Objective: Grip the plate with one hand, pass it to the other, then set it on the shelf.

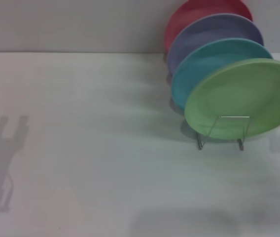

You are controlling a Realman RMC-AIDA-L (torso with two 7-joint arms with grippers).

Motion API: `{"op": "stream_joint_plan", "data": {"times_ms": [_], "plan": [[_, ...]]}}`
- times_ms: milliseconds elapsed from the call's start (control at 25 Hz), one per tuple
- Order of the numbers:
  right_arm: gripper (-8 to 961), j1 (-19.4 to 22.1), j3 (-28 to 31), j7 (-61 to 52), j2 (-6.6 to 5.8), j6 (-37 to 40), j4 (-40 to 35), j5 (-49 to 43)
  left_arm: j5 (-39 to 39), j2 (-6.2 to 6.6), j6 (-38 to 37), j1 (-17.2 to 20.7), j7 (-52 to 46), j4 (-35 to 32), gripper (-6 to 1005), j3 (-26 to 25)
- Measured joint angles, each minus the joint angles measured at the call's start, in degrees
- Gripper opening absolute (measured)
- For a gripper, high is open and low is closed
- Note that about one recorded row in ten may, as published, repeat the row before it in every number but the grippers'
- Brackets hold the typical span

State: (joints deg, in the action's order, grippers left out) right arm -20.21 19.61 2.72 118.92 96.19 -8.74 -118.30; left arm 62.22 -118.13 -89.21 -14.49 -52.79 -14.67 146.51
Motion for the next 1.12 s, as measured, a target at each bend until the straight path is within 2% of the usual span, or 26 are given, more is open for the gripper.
{"op": "stream_joint_plan", "data": {"times_ms": [120, 600, 680, 880, 920, 1120], "plan": [[16, 0.1, 0.0, 0.1, 0.06, -1.1, 0.8, 0.0, 0.0, 0.00, 0.0, -0.1, 0.0, 0.0, 784, 0.0], [117, 0.7, -2.2, -1.2, -0.08, -0.6, 1.2, -0.9, 0.0, 0.01, -0.1, -0.2, -0.7, 0.3, 784, -0.2], [134, 1.1, -2.2, -2.4, -0.12, 1.2, 1.1, -1.0, 0.0, 0.00, -0.1, -0.2, -0.7, 0.3, 784, -0.2], [343, 2.8, -1.6, -8.2, -0.33, 9.8, 0.6, -0.6, 0.0, 0.05, -0.5, -0.2, -0.7, 0.4, 784, -0.3], [349, 3.5, -0.2, -11.0, -0.37, 13.7, 0.5, 0.0, 0.0, 0.08, -0.6, -0.2, -0.5, 0.5, 784, -0.4], [376, 3.0, 4.4, -18.0, -0.35, 17.9, 0.4, 0.6, -0.3, -0.07, -0.7, -1.0, 1.0, 2.1, 784, -0.1]]}}
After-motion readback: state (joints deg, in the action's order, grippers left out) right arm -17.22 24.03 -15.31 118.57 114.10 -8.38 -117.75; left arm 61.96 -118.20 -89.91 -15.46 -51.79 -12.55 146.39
